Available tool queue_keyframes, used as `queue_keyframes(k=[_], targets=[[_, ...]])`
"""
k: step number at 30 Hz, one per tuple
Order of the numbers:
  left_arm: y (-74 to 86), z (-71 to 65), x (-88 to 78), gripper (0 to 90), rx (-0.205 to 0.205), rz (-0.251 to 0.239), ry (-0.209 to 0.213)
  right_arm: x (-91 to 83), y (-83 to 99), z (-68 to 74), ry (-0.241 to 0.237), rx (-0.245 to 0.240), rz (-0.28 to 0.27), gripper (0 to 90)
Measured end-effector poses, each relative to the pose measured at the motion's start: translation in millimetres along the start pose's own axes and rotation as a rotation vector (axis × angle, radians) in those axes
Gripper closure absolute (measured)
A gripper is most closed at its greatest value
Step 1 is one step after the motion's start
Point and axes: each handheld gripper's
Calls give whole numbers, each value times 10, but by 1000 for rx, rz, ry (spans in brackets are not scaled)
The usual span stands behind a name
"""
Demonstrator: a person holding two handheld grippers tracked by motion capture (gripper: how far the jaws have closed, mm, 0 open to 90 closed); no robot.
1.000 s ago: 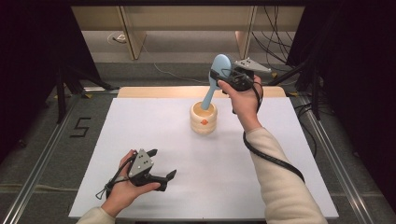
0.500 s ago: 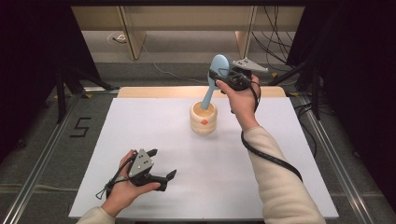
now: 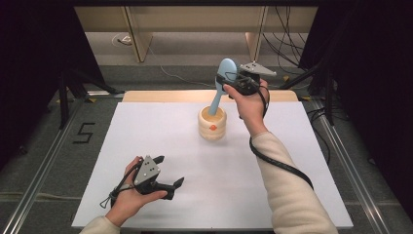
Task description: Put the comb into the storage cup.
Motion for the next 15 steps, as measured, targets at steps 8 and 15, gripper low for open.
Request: queue_keyframes(k=[8,15], targets=[[2,-1,3,22,-1,1,2,19,9,5,0,2,6,499],[2,-1,5,22,-2,1,3,46,26,9,0,-1,13,499]])
Point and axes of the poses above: each handheld gripper's, and its own axes: x roughly forward along the jaws, y roughly out of its underside, z roughly to its left, and after that the axes turned 7 degrees about -x, right-handed
